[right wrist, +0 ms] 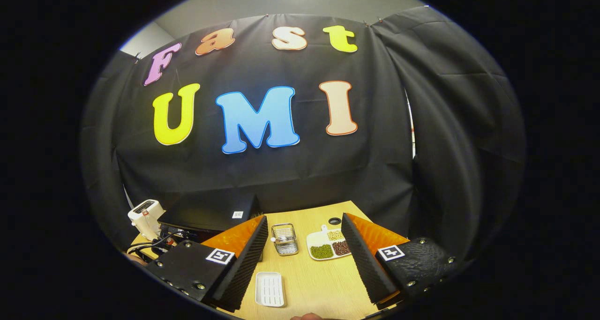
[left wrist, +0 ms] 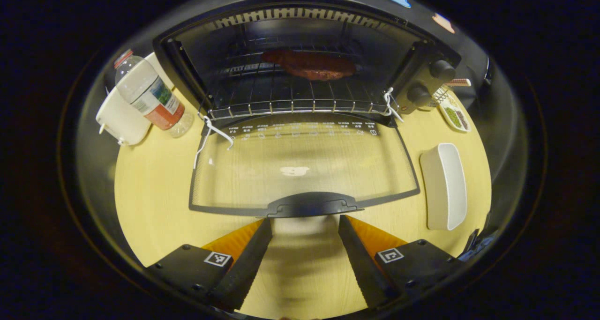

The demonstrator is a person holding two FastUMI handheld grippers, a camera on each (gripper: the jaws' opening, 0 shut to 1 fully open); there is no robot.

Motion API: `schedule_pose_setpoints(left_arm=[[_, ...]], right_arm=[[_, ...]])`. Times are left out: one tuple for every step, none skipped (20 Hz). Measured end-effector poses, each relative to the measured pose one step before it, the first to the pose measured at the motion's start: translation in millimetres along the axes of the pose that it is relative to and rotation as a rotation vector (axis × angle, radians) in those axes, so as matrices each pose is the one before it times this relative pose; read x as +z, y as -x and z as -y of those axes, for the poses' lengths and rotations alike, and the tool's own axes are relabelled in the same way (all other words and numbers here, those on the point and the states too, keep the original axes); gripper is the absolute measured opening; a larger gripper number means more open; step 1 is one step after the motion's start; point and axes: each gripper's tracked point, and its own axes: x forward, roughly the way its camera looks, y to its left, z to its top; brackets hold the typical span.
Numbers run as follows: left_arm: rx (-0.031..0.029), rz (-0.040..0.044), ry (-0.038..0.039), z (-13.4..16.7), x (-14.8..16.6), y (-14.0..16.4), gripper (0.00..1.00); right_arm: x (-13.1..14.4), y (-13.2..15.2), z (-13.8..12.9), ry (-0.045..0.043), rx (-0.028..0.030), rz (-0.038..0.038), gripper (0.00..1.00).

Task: Open the electric oven with the left hand, put the food in, and close the electric oven.

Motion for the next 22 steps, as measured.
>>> schedule_pose_setpoints(left_arm=[[-0.00076,-0.00503,-0.00414,0.6,-0.05,-1.43,1.0],[0.00112,-0.00562,-0.00414,-0.44,-0.23,-2.02,0.97],[0.00195,-0.0037,0.00126,-0.11,-0.36,-1.76,0.97],[0.00058,-0.00349,0.00311,-0.37,0.31,-1.15,1.0],[-0.00056,-0.0045,0.00423,0.01,-0.7,-1.83,1.0],[-0.0009,-0.0031,0.00321,-0.3,0.02,-2.01,1.0],[-0.00139,-0.00185,-0.00199,-0.18,-0.25,-0.85,0.97],[0.00002,0.00183,-0.00317,-0.75,-0.22,-0.85,0.97],[-0.00071,-0.0005,0.00077,0.03,0.03,-0.96,0.98],[-0.00163,0.00118,0.00207,0.23,0.35,0.34,1.0],[-0.00047,0.00313,0.00324,-0.01,0.09,2.18,1.0],[0.00113,0.00802,-0.00084,0.14,0.24,2.08,0.97],[0.00124,0.01067,-0.00368,0.24,0.53,2.93,0.97],[-0.00037,0.01188,-0.00303,0.11,-0.05,3.61,0.97],[-0.00108,0.01185,0.00088,0.62,0.77,2.74,0.97],[-0.0015,0.01031,0.00236,0.28,0.38,3.1,1.0],[-0.00095,0.0094,0.00153,0.3,1.04,3.75,0.97],[-0.00115,0.00932,0.00003,0.24,1.02,3.94,0.97],[-0.00116,0.01034,-0.00057,0.27,1.3,3.16,1.0],[-0.00147,0.01094,0.00144,0.29,1.01,5.04,0.97],[-0.00064,0.01637,0.00155,0.18,2.63,4.47,0.97],[-0.00125,0.0129,-0.00048,0.31,0.8,4.16,0.97]], right_arm=[[0.74,-0.4,-1.24,0.00335,0.00078,0.00017,0.95],[-0.99,-0.39,-0.26,0.00301,-0.00004,-0.00234,0.95],[0.29,0.09,-1.17,0.00218,0.0022,-0.00277,0.96],[0.06,0.45,-1.06,0.00202,0.00227,-0.00011,0.95],[1.19,0.24,-1.79,0.0029,0.00345,0.00189,0.95],[-0.42,-0.64,-1.12,0.0032,0.00248,0.00136,0.95],[0.04,-0.14,-1.31,0.00212,0.00241,0.00044,0.95],[-0.39,0.23,-1.2,0.00137,0.00201,0.00038,0.95],[-0.31,0.03,-0.62,0.00234,-0.00065,-0.0006,0.95],[-1.39,0.26,0.51,0.00182,-0.00061,0.0001,0.95],[0.6,-0.04,-0.45,0.00106,0.00044,0.00069,0.95],[-0.14,0.78,-0.42,0.00061,0.0004,0.00075,0.95],[0.87,-0.03,0.05,0.00018,0.00008,0.00164,0.95],[0.8,-0.19,-0.22,-0.00208,-0.0005,0.00307,0.95],[1.57,-0.51,-1.16,-0.00389,0.00185,0.00217,0.95],[0.45,-0.37,-1.43,-0.0037,0.00164,0.0021,0.95],[1.93,-0.13,-2.54,-0.00213,0.00278,0.00363,0.95],[1.32,0.51,-1.64,0.00042,0.00224,0.00502,0.95],[1.77,0.6,-1.87,0.0023,0.00405,0.00623,0.95],[0.88,0.35,-1.72,0.00451,0.00418,0.00499,0.95],[0.25,0.72,-1.0,0.00732,0.00184,0.00171,0.95],[-0.46,0.18,-0.79,0.00783,-0.00129,0.00108,0.95]])
